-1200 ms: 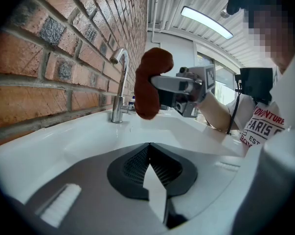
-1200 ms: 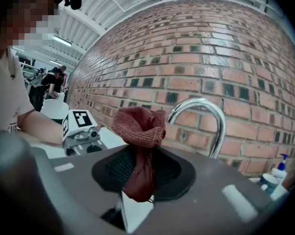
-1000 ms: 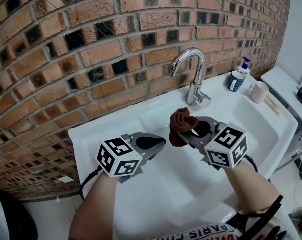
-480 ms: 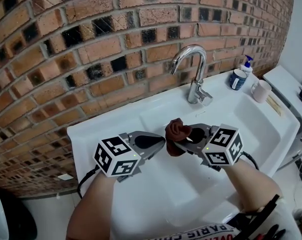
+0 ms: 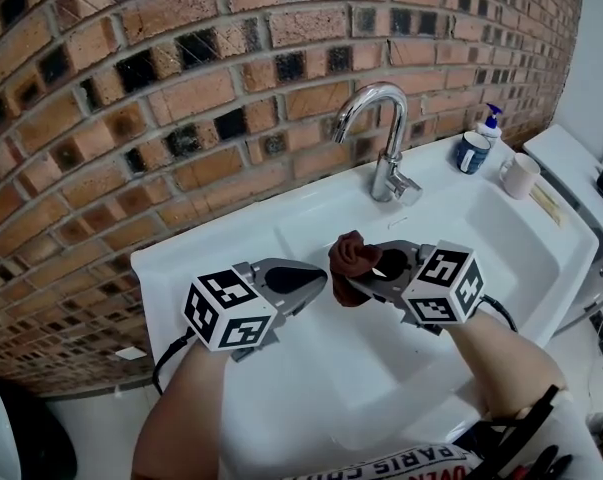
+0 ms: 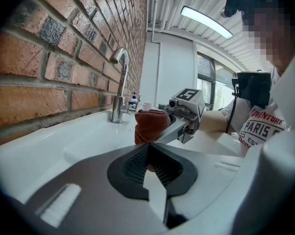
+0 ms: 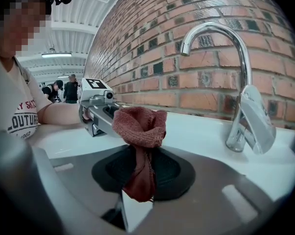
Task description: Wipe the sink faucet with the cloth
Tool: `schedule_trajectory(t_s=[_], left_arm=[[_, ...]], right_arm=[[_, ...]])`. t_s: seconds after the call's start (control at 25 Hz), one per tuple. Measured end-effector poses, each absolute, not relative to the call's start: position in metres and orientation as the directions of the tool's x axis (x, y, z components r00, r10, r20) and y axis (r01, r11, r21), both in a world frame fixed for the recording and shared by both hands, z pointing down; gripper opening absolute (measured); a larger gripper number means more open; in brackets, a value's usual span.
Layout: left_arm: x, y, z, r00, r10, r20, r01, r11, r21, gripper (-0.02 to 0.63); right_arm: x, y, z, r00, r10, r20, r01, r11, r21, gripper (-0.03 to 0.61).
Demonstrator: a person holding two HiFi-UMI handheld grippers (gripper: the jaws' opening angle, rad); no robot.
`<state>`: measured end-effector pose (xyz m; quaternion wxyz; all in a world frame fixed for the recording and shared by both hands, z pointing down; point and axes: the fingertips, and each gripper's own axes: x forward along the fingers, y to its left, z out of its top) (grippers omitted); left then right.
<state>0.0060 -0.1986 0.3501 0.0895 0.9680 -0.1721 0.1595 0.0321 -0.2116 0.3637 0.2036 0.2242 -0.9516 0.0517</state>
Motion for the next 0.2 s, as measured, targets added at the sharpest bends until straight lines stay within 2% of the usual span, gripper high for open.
schedule_trajectory(t_s=[0.2], left_arm=[[0.0052, -0.2001, 0.3489, 0.890, -0.305, 0.340, -0.361, -0.925, 0.116, 0.006]], right_arm=[[0.0306, -0.2119, 0.3620, -0.821, -0.402, 0.407, -0.442, 0.897, -0.006, 0.091]])
